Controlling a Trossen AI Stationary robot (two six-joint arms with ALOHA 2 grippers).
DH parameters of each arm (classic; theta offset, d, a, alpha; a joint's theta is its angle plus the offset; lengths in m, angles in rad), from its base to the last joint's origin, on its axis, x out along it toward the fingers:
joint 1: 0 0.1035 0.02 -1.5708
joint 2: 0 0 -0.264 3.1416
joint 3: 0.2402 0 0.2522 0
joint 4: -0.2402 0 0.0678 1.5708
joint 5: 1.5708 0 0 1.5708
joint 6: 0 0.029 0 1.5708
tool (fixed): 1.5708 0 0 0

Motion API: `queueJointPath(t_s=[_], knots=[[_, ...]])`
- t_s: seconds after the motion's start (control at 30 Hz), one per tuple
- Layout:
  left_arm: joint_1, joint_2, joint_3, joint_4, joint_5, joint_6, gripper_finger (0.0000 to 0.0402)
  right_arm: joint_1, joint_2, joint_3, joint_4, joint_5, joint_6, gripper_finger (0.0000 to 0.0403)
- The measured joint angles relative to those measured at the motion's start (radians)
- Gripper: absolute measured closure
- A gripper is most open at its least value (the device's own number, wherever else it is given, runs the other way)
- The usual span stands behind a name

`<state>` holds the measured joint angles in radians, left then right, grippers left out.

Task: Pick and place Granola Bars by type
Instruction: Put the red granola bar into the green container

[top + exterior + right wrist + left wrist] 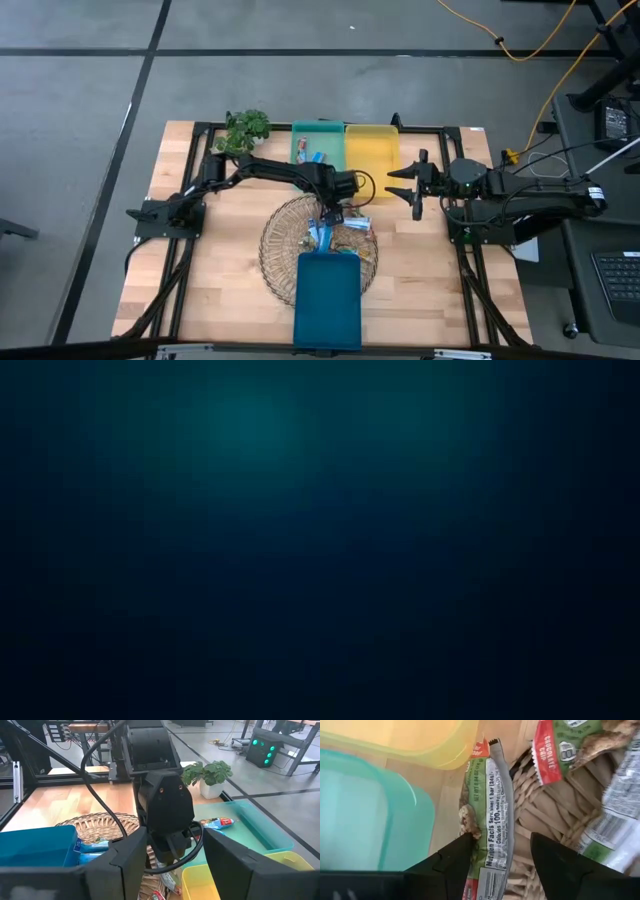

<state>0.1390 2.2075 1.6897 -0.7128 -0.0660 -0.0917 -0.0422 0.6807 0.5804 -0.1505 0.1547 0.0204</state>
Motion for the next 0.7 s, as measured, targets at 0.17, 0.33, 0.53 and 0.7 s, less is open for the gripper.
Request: queueJointPath(t_s=[0.17, 0.33, 0.53, 0.7], knots=[[0.000, 0.011, 0.000, 0.010, -0.003, -0.002, 0.0255, 0.000, 0.000, 0.000, 0.000, 0.000, 0.000, 0.0207], [0.001, 0.012, 0.000, 0.009, 0.002, -0.016, 0.0318, 0.000, 0.000, 0.000, 0.000, 0.000, 0.000, 0.0207], [0.001, 0.013, 0.000, 0.008, 0.009, -0.067, 0.0366, 0.000, 0.000, 0.000, 0.000, 0.000, 0.000, 0.0207], [-0.012, 0.002, -0.001, -0.006, 0.023, -0.090, 0.0369, 0.000, 0.000, 0.000, -0.001, 0.000, 0.000, 0.0207]])
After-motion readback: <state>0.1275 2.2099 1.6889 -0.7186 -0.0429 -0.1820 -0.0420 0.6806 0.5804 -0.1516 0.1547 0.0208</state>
